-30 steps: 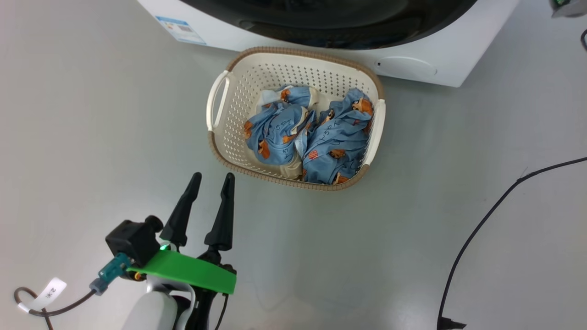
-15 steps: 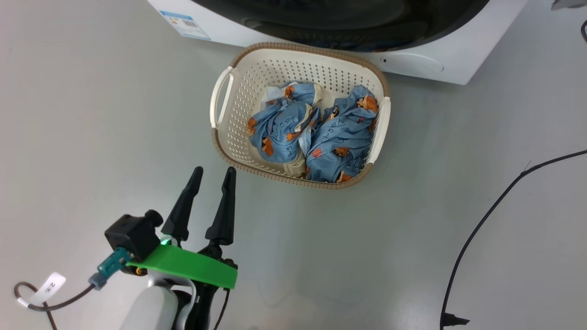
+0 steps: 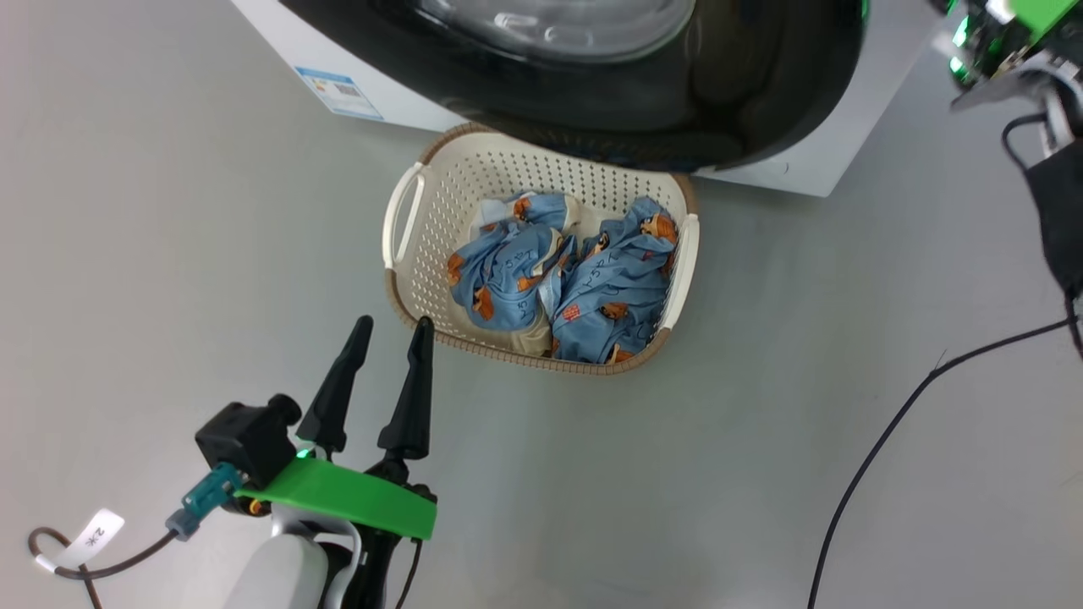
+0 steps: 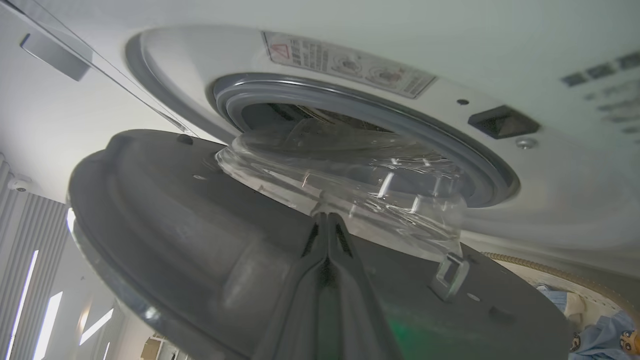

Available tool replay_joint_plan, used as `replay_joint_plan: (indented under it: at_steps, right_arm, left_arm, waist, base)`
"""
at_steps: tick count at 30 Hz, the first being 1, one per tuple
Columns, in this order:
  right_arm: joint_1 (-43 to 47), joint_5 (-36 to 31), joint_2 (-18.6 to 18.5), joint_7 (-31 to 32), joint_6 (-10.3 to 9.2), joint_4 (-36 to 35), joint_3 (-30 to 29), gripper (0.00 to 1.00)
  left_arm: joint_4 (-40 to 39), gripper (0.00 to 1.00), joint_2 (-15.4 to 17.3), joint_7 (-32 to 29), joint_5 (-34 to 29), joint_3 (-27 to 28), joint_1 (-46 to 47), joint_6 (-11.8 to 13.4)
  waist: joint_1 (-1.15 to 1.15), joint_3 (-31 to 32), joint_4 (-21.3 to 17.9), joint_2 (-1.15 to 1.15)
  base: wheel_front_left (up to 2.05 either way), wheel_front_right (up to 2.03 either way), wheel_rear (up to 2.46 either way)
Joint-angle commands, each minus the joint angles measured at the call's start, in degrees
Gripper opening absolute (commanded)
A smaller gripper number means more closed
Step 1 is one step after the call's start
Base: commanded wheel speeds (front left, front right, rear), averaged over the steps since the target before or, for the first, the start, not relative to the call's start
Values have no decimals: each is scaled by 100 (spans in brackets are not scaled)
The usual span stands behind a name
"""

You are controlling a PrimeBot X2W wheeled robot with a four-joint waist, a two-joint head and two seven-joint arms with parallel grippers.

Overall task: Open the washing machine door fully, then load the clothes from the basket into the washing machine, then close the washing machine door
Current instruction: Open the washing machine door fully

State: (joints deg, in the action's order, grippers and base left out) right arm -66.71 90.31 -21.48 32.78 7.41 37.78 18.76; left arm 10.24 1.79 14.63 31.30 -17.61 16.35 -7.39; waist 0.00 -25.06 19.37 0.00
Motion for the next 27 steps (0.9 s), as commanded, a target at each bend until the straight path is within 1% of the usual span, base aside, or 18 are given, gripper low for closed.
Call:
replay_joint_plan:
  at_steps: [1, 18, 27]
  right_arm:
    - [198, -6, 212, 85, 8, -202, 92, 0]
    - [1016, 91, 381, 282, 8, -441, 215, 0]
    - [1480, 168, 557, 424, 8, -727, 272, 0]
  left_arm:
    - [-90, 100, 109, 37, -95, 220, -93, -10]
    - [-58, 100, 109, 37, -286, 368, -383, -10]
    - [-31, 100, 109, 37, -385, 444, -567, -10]
  waist:
    - [0, 87, -28, 0]
    - [0, 602, -153, 0]
    - [0, 898, -217, 0]
  base:
    - [0, 0, 0]
    - [0, 0, 0]
    - [0, 0, 0]
